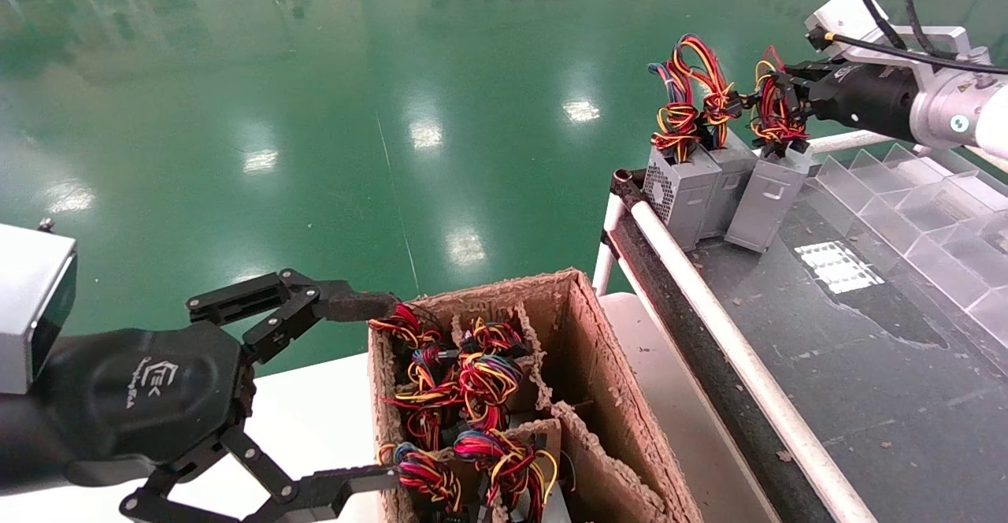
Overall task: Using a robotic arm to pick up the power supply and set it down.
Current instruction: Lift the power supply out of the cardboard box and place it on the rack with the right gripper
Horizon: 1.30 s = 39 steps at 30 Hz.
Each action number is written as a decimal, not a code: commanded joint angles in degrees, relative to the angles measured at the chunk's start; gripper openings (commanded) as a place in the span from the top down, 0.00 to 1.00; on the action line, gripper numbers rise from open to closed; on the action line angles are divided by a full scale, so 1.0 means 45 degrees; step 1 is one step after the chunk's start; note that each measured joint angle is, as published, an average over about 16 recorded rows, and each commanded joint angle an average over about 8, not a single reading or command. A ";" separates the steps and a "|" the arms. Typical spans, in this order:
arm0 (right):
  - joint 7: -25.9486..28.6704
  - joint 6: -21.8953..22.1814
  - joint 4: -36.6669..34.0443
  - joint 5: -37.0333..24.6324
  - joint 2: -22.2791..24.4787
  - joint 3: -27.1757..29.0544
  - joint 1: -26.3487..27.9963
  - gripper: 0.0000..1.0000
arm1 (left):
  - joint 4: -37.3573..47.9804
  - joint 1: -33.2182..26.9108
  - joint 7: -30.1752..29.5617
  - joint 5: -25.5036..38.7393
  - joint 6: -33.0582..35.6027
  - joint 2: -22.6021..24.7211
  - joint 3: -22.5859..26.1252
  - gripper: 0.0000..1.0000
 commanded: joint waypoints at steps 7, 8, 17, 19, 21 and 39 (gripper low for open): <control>-0.0016 0.0636 0.0074 0.0173 -0.0382 0.0120 -0.0112 1.00 | 0.0000 -0.0001 0.0002 -0.0003 -0.0002 -0.0002 0.0004 0.00; -0.0028 0.0672 0.0088 0.0184 -0.0438 0.0128 -0.0120 1.00 | 0.0000 -0.0001 0.0002 -0.0003 -0.0002 -0.0002 0.0004 0.00; -0.0165 0.0884 0.0096 0.0166 -0.0894 0.0115 -0.0242 1.00 | 0.0000 -0.0002 0.0004 -0.0006 -0.0004 -0.0004 0.0009 0.00; -0.0179 0.0916 0.0070 0.0164 -0.0962 0.0114 -0.0301 1.00 | 0.0000 -0.0002 0.0005 -0.0007 -0.0004 -0.0004 0.0010 0.00; -0.0186 0.0940 0.0044 0.0167 -0.1008 0.0116 -0.0365 1.00 | 0.0000 -0.0003 0.0005 -0.0007 -0.0005 -0.0004 0.0011 0.00; -0.0186 0.0982 0.0054 0.0461 -0.0979 0.0321 -0.0615 0.00 | 0.0000 -0.0005 0.0010 -0.0013 -0.0008 -0.0008 0.0020 0.00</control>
